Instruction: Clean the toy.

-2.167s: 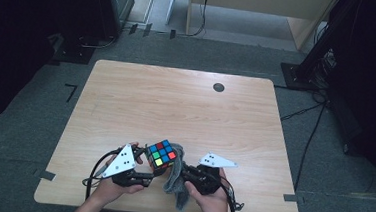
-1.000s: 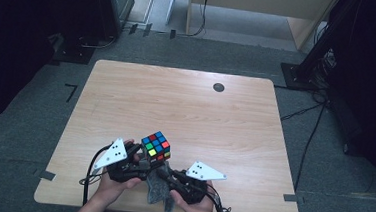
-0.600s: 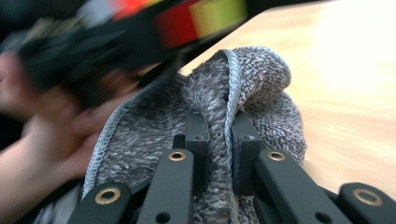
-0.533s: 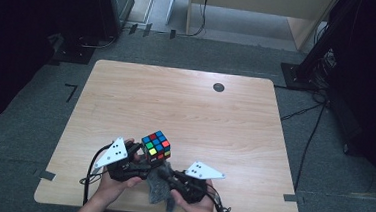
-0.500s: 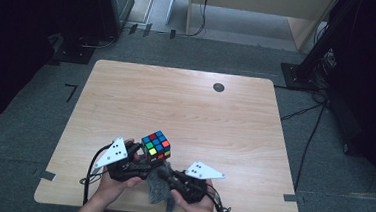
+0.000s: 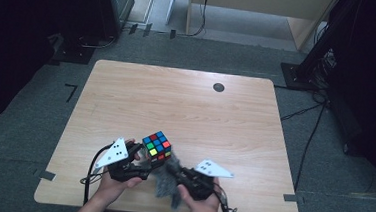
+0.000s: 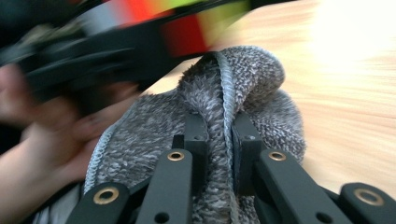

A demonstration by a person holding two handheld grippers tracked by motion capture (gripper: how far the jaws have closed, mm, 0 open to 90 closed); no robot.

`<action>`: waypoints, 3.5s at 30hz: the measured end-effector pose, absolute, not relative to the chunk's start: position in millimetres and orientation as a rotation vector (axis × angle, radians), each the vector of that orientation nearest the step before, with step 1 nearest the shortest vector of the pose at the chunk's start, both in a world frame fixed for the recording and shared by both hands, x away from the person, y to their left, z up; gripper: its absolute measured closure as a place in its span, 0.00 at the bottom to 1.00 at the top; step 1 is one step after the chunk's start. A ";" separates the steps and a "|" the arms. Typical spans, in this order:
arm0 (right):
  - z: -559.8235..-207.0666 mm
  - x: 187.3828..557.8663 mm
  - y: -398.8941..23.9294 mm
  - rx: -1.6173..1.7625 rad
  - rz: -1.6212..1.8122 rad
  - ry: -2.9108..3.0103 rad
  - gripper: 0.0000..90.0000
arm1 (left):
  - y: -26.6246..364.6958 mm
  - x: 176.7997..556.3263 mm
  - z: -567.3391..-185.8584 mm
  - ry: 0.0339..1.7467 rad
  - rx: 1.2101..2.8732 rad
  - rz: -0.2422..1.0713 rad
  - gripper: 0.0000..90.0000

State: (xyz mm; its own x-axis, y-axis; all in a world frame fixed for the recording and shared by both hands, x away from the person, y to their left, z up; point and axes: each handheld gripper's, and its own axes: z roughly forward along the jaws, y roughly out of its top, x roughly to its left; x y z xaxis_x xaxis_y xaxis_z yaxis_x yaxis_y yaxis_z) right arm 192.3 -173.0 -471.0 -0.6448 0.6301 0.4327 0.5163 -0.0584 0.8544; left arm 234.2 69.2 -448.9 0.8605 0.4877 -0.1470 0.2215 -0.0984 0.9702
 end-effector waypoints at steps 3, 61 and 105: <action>-464.7 184.6 -157.0 1.163 1.829 2.135 0.90 | 66.5 231.7 -450.9 0.542 1.709 0.268 0.37; -412.1 178.3 -200.6 1.172 1.663 1.891 0.88 | 40.1 216.2 -464.8 0.374 2.000 0.586 0.37; -479.1 226.2 -263.5 1.455 1.179 1.810 0.86 | 61.5 229.5 -458.1 0.485 1.863 0.447 0.37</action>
